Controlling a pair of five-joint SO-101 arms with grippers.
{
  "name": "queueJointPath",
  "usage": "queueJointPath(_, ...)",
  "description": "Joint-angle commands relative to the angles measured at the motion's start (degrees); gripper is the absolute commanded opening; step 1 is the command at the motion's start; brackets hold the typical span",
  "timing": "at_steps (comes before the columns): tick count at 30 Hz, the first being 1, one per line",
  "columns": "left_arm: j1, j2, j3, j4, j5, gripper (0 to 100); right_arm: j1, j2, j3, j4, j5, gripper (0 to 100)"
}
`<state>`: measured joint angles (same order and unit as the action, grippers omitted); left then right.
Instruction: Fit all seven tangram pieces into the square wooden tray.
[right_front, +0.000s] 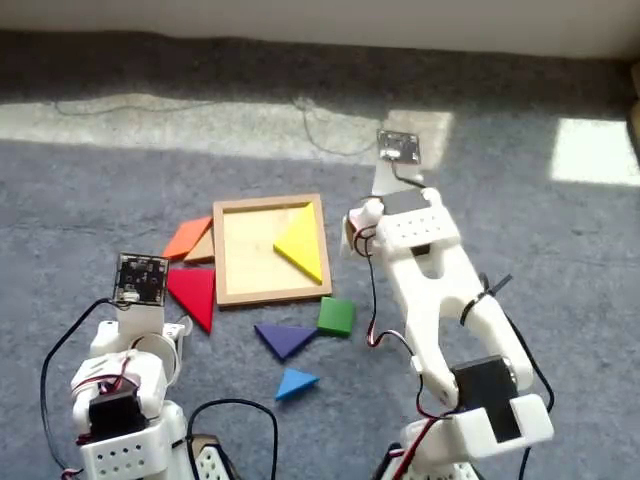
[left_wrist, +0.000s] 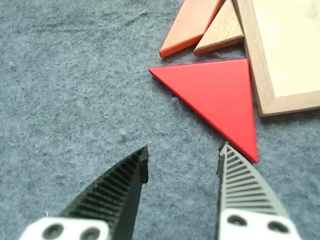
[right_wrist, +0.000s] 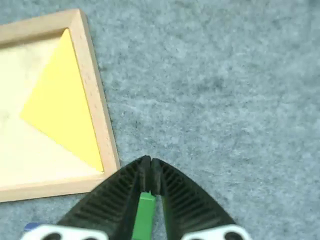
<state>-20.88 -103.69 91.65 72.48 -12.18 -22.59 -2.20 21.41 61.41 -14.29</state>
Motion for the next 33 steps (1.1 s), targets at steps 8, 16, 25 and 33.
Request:
queueJointPath(8,-0.6,-0.3,-0.9,-1.0,-0.3,24,-5.7,-14.5,-1.8,13.1,12.3,0.5)
queueJointPath(16,-0.7,-0.3,-1.0,-1.0,-0.1,24,-17.2,-26.6,9.9,15.7,13.0,0.5)
queueJointPath(25,-0.7,-0.3,-1.0,-1.0,-0.1,24,-29.3,-27.6,26.6,-1.6,-3.8,1.0)
queueJointPath(33,-0.7,-0.3,-1.0,-1.0,-0.1,24,-39.0,-27.4,29.0,-2.3,-25.5,3.6)
